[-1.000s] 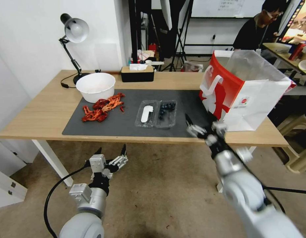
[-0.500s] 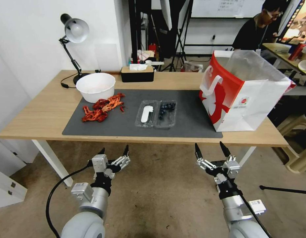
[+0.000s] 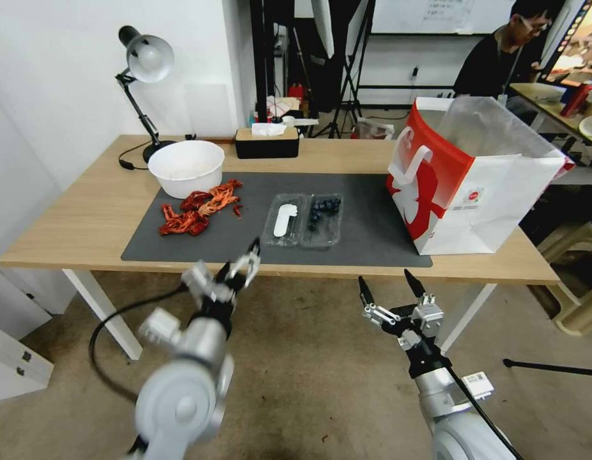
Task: Close the takeout container lid, then place the container into the takeout bag.
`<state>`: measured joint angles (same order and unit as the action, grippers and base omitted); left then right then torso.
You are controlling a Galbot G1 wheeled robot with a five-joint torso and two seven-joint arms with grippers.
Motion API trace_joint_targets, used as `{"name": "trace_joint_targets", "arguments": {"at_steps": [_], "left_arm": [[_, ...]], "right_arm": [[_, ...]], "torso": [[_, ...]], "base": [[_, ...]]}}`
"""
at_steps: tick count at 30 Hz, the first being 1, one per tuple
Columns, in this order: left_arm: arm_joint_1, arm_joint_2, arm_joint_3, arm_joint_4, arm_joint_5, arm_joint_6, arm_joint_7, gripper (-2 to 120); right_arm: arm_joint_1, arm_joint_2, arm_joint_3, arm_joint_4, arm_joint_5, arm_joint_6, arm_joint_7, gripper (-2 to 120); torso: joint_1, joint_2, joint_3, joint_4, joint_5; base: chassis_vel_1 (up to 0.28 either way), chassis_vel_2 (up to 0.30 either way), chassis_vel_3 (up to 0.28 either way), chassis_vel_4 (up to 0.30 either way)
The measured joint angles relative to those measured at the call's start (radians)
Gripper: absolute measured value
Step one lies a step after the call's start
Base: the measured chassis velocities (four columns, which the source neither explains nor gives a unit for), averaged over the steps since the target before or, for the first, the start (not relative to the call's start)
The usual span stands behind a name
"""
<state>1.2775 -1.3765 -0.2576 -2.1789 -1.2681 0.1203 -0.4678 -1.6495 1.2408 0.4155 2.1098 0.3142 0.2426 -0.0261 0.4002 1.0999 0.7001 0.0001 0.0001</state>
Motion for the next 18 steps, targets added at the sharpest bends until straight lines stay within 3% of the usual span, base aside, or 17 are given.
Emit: {"name": "trace_joint_targets", "arguments": {"at_steps": [4, 11, 18], "left_arm": [[-0.101, -0.018, 0.044, 0.068, -0.091, -0.024, -0.058, 100], [-0.212, -0.049, 0.101, 0.129, -0.137, -0.03, -0.109, 100], [-0.246, -0.049, 0.118, 0.153, -0.131, 0.034, -0.189, 100]], "right_arm": [[-0.015, 0.009, 0.003, 0.002, -0.01, -0.002, -0.004, 100], [-0.036, 0.02, 0.005, 0.003, -0.025, -0.002, -0.011, 100], [-0.053, 0.024, 0.017, 0.005, -0.032, 0.004, -0.016, 100]], "torso": [[0.0, 0.0, 0.0, -0.0001, 0.0], [0.0, 0.0, 0.0, -0.0002, 0.0001], [0.0, 0.0, 0.0, 0.0, -0.0001]], "base": [[0.0, 0.0, 0.0, 0.0], [0.0, 0.0, 0.0, 0.0], [0.0, 0.0, 0.0, 0.0]]}}
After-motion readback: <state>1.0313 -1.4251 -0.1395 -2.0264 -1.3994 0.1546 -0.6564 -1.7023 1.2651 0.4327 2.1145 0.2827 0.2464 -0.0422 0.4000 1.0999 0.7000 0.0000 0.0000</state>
